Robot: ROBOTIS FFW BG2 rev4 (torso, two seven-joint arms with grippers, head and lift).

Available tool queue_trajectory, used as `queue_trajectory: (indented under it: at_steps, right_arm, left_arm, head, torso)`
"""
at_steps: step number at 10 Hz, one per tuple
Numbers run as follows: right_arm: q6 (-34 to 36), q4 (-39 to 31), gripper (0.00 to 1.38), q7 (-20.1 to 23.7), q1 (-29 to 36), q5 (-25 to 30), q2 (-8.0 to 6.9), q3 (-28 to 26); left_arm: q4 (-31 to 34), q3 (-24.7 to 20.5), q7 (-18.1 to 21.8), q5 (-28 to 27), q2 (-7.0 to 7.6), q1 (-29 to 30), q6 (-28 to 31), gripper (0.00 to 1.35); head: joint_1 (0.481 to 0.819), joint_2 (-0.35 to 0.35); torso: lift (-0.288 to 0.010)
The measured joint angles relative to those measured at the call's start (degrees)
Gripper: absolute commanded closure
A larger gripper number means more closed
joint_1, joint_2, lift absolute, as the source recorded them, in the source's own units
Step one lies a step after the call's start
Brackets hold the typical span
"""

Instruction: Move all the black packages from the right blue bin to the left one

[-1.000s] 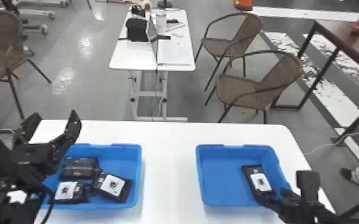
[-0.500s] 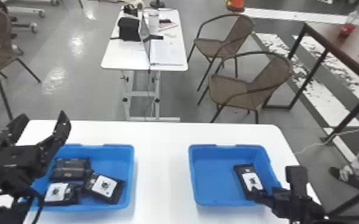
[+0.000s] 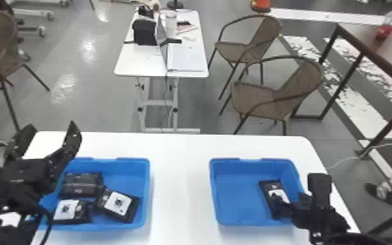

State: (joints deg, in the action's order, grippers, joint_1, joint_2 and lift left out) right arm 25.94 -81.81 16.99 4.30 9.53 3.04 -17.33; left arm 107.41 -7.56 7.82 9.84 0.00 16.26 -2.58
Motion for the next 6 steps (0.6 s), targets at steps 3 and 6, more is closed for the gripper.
queue_trajectory:
  at_steps: [3,6]
  right_arm:
    - [0.86,-1.83,0.36,-2.94,-0.51,0.64,-2.37,0.68]
    - [2.94,-1.81,0.36,-10.18,-1.83,0.17,-2.43,3.14]
  left_arm:
    - [0.0,0.14,0.0,0.35,0.0,-0.05,0.0,0.27]
    - [0.0,0.46,-0.18,0.84,0.0,-0.09,-0.39,0.27]
  head:
    - [0.695,-0.095]
    - [0.695,-0.099]
  torso:
    - [0.0]
    - [0.0]
